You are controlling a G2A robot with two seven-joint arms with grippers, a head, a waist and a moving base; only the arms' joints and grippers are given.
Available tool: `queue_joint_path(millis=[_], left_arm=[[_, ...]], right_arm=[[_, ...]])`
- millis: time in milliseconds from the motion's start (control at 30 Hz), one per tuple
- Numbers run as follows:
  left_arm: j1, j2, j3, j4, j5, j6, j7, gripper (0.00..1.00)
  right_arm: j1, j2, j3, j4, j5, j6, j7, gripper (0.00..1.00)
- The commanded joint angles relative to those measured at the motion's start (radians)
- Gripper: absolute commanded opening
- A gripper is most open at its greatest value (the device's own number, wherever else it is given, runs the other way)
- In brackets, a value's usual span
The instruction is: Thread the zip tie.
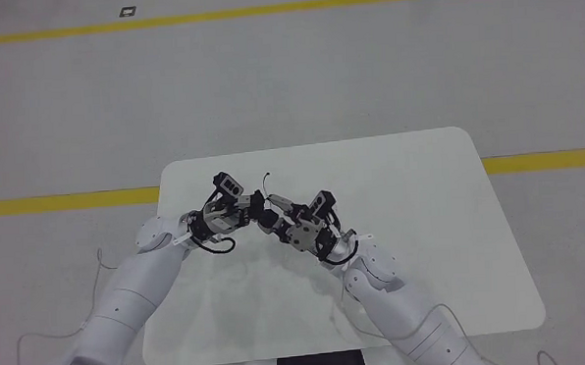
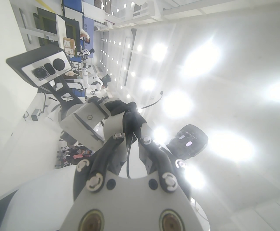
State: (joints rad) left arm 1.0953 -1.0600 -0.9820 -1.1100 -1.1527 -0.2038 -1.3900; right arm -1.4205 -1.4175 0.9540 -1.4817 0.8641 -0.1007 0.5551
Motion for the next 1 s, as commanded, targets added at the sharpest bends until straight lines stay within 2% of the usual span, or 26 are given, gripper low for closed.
queue_joint_path(millis=[0,567,733,800,967], left_arm=[[0.0,0.0,0.0,0.0,0.0,0.0,0.0,0.0],[0.0,0.0,0.0,0.0,0.0,0.0,0.0,0.0],[0.0,0.0,0.0,0.0,0.0,0.0,0.0,0.0],[0.0,0.0,0.0,0.0,0.0,0.0,0.0,0.0],[0.0,0.0,0.0,0.0,0.0,0.0,0.0,0.0]], right_arm=[[-0.001,0.0,0.002,-0.003,0.0,-0.005,-0.001,0.31],[-0.016,-0.001,0.024,-0.018,0.003,-0.058,-0.014,0.23],[-0.02,-0.001,0.028,-0.016,0.003,-0.066,-0.012,0.15],[-0.021,-0.001,0.029,-0.016,0.002,-0.068,-0.012,0.06],[-0.024,-0.001,0.032,-0.013,-0.004,-0.074,-0.011,0.0]])
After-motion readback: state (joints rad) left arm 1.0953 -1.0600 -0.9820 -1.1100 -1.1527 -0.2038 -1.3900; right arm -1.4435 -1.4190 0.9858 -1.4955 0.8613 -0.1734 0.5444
